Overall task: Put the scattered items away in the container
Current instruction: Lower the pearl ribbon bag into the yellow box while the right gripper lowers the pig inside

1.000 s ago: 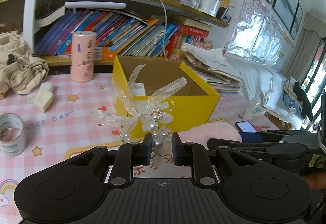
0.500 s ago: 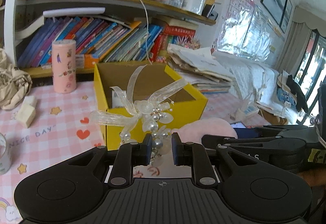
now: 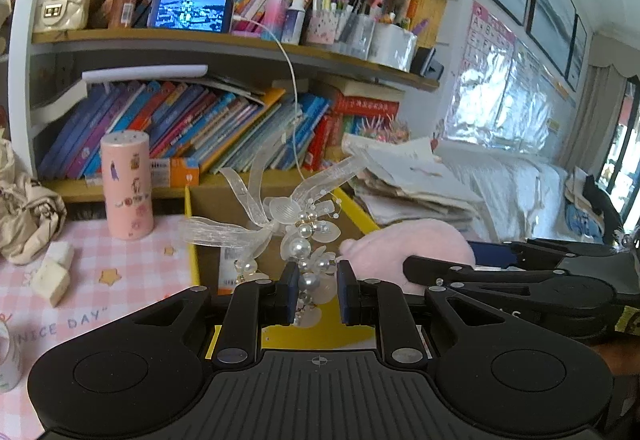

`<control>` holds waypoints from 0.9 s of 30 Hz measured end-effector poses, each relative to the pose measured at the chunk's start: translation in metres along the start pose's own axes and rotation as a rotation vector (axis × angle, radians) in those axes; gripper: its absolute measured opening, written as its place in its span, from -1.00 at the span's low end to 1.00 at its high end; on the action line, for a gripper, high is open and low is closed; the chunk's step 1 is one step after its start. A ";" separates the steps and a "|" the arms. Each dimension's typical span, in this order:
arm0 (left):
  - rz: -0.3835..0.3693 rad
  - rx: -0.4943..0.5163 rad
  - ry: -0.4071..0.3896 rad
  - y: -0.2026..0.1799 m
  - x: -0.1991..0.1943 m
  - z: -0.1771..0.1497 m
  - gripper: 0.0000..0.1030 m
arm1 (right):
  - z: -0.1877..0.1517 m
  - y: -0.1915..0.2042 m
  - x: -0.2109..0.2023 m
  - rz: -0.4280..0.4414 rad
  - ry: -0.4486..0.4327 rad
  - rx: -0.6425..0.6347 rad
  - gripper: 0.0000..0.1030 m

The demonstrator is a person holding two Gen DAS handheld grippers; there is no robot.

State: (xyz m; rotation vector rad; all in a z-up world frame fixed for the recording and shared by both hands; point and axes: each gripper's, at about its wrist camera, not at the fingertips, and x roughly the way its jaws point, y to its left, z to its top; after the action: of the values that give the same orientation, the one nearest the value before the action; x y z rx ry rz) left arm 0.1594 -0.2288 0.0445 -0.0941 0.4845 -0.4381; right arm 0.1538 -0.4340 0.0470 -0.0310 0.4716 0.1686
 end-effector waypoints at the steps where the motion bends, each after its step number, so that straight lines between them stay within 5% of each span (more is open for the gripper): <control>1: 0.005 0.000 -0.002 -0.002 0.003 0.002 -0.65 | 0.003 -0.004 0.002 0.002 -0.008 -0.006 0.05; 16: 0.122 0.024 0.079 -0.012 0.070 0.022 -0.64 | 0.032 -0.033 0.077 0.103 -0.005 -0.104 0.05; 27: 0.172 0.047 0.201 -0.008 0.113 0.016 -0.64 | 0.052 -0.030 0.165 0.163 0.079 -0.211 0.05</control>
State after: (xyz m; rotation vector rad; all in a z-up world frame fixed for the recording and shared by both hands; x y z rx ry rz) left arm 0.2536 -0.2852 0.0114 0.0379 0.6737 -0.2914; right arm 0.3270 -0.4346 0.0183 -0.2068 0.5336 0.3776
